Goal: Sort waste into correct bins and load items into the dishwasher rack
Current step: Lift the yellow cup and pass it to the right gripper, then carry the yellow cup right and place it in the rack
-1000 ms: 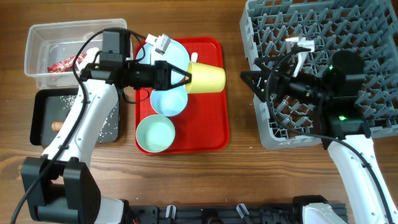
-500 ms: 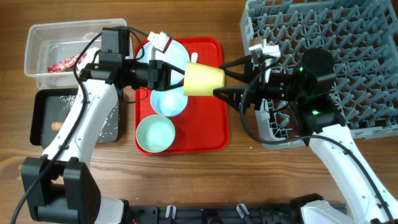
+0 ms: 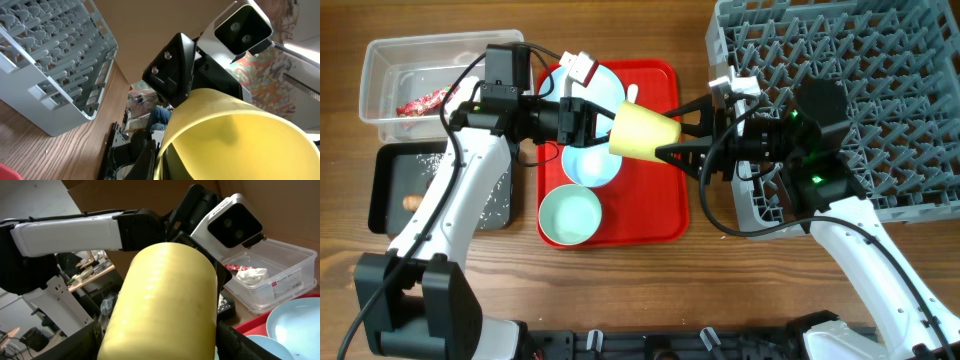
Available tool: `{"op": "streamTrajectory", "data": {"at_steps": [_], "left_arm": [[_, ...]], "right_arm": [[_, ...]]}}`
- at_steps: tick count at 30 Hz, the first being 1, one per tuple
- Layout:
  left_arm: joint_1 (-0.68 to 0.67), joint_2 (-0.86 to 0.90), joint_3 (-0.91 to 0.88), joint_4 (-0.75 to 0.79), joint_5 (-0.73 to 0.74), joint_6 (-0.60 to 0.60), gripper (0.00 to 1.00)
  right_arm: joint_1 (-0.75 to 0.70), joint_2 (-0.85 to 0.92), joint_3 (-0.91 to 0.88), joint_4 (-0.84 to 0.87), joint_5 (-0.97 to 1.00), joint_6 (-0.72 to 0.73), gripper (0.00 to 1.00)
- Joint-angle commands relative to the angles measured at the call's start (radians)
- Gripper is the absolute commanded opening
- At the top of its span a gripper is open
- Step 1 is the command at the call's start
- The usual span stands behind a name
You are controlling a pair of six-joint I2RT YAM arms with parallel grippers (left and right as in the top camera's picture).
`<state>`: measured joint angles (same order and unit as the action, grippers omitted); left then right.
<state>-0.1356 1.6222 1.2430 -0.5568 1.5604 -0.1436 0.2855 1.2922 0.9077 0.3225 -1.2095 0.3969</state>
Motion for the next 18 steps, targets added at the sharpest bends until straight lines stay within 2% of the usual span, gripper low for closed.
{"op": "streamTrajectory", "data": {"at_steps": [1, 3, 8, 14, 18], "left_arm": [[-0.006, -0.014, 0.008, 0.001, 0.014, 0.001, 0.04], [-0.006, -0.014, 0.008, 0.0, 0.014, 0.001, 0.04], [-0.006, -0.014, 0.008, 0.0, 0.014, 0.001, 0.04], [-0.006, -0.014, 0.008, 0.0, 0.013, 0.001, 0.04], [-0.006, -0.014, 0.008, 0.0, 0.012, 0.002, 0.04]], "right_arm": [[0.03, 0.002, 0.016, 0.011, -0.06, -0.001, 0.7], [0.03, 0.002, 0.016, 0.01, -0.06, -0.002, 0.7], [0.029, 0.018, 0.016, -0.024, 0.02, -0.005, 0.84], [0.029, 0.068, 0.016, -0.037, 0.036, -0.003, 0.84], [0.029, 0.076, 0.016, 0.008, -0.014, -0.002, 0.77]]}}
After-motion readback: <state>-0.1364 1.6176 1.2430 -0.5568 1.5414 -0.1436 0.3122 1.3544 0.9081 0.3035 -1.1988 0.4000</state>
